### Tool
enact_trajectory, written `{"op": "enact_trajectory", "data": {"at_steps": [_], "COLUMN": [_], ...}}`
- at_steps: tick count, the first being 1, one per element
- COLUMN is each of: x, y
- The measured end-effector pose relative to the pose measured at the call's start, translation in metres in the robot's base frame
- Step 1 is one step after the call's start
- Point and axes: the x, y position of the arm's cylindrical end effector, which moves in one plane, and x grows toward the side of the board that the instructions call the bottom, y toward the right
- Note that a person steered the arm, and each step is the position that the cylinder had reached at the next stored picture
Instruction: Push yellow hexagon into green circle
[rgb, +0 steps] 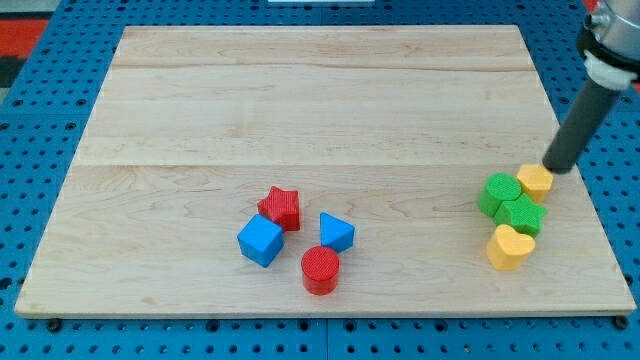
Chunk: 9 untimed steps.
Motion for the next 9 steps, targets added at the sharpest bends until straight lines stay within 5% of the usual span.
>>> {"op": "enact_trajectory", "data": {"at_steps": [2, 3, 4, 5, 8, 9], "x": [0.019, 0.024, -0.037, -0.045, 0.015, 0.019], "y": [-0.032, 0.000, 0.011, -0.009, -0.045, -0.017]}}
